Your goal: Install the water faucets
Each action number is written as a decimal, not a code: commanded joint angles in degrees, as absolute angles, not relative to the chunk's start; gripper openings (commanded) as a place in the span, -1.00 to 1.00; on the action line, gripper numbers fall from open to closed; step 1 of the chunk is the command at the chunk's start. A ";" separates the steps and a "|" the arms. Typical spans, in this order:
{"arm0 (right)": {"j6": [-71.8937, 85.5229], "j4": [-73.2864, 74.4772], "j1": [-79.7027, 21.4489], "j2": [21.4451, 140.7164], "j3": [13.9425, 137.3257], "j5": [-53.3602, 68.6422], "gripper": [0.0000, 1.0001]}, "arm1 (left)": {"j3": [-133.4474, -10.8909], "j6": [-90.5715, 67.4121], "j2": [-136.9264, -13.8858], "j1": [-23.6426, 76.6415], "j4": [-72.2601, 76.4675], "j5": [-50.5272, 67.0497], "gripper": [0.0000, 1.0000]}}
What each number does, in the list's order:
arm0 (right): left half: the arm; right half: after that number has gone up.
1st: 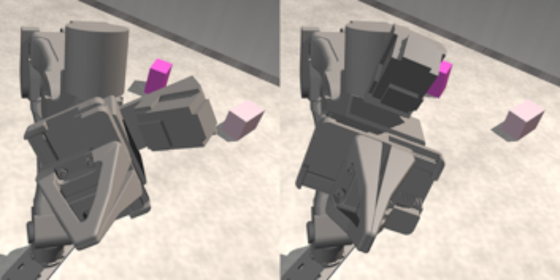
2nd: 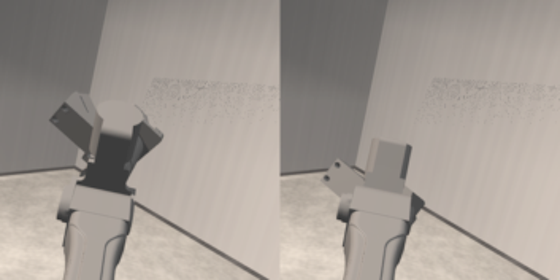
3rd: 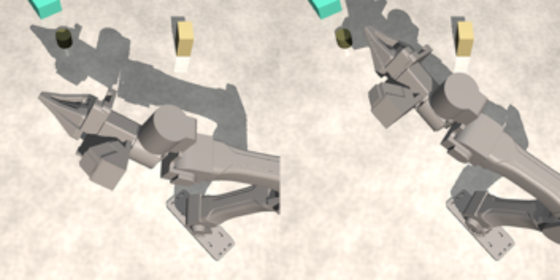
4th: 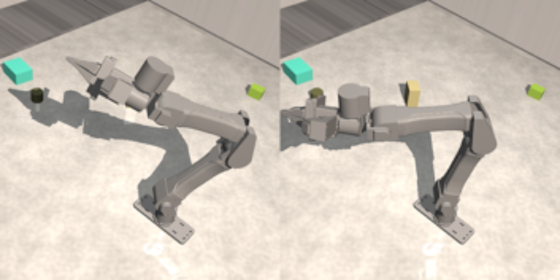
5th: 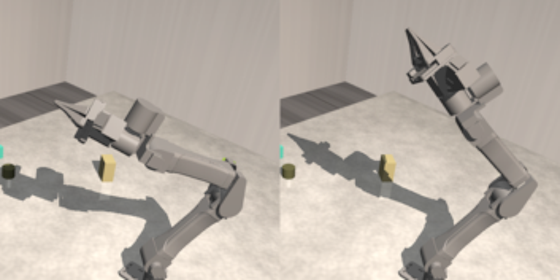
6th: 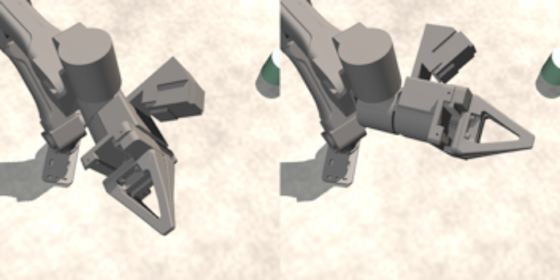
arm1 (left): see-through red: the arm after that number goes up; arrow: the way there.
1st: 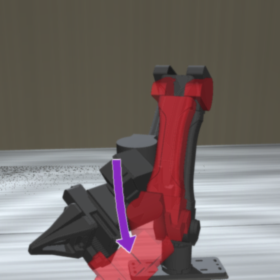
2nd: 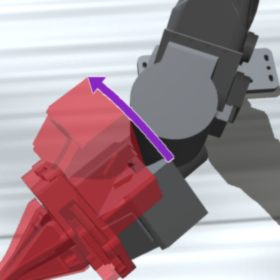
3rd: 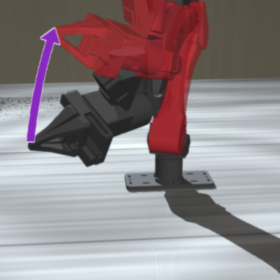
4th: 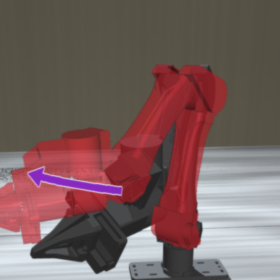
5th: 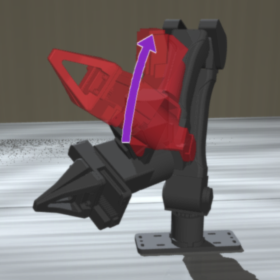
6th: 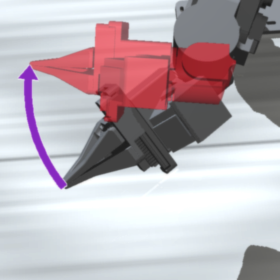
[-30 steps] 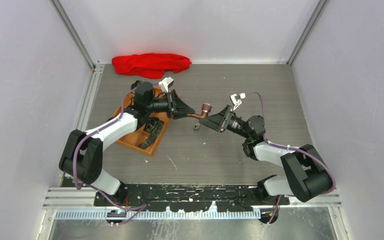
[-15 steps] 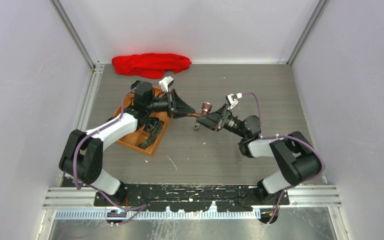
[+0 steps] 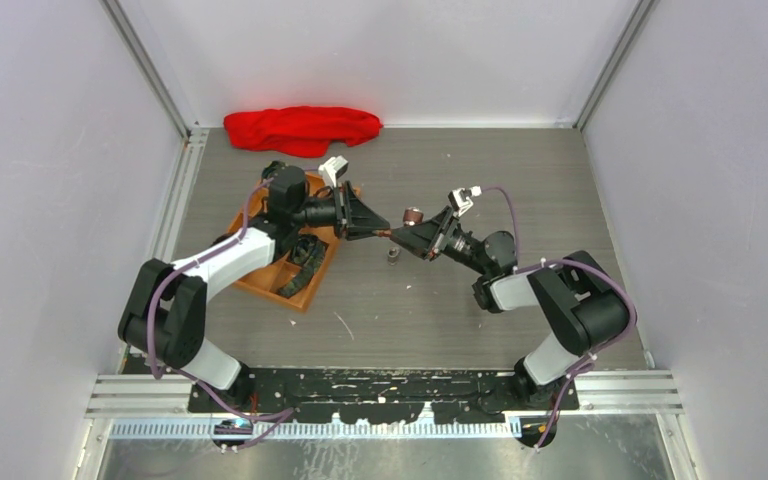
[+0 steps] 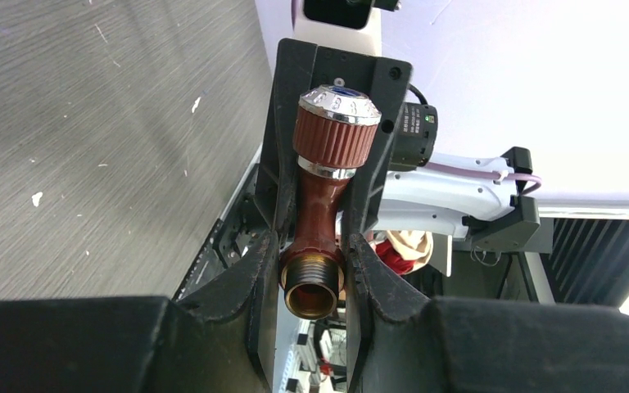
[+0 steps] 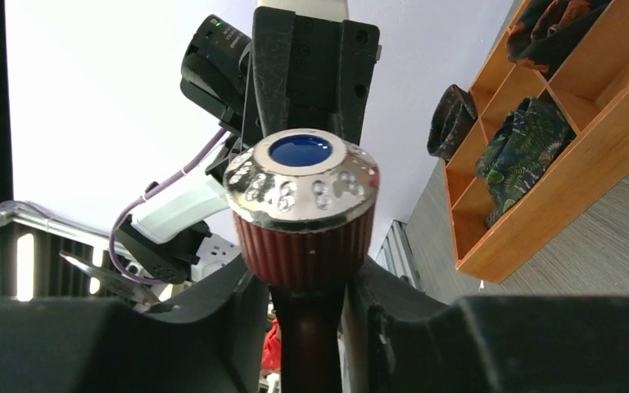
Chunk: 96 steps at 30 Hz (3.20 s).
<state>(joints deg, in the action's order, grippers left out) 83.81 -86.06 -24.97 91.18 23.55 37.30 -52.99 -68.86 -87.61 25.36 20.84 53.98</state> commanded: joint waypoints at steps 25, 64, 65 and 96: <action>85.09 -96.76 -25.16 93.08 25.76 39.59 -0.10 | -53.78 -69.08 -84.98 25.22 24.37 57.76 -1.00; 33.59 -5.82 -14.87 55.66 32.88 24.87 -0.99 | -70.34 -31.32 -83.75 29.21 -30.87 32.38 0.42; 32.26 -2.97 -14.79 55.11 33.85 23.81 -0.99 | -71.73 -29.56 -84.75 30.94 -33.40 28.16 0.43; 27.85 12.90 -14.72 44.67 37.09 -2.55 -0.99 | -100.40 -10.59 -119.94 44.82 -48.03 -1.59 0.53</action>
<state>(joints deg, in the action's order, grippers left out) 27.88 15.14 -14.87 46.33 36.88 -1.30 -96.14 -17.23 -118.02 44.62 -44.05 0.64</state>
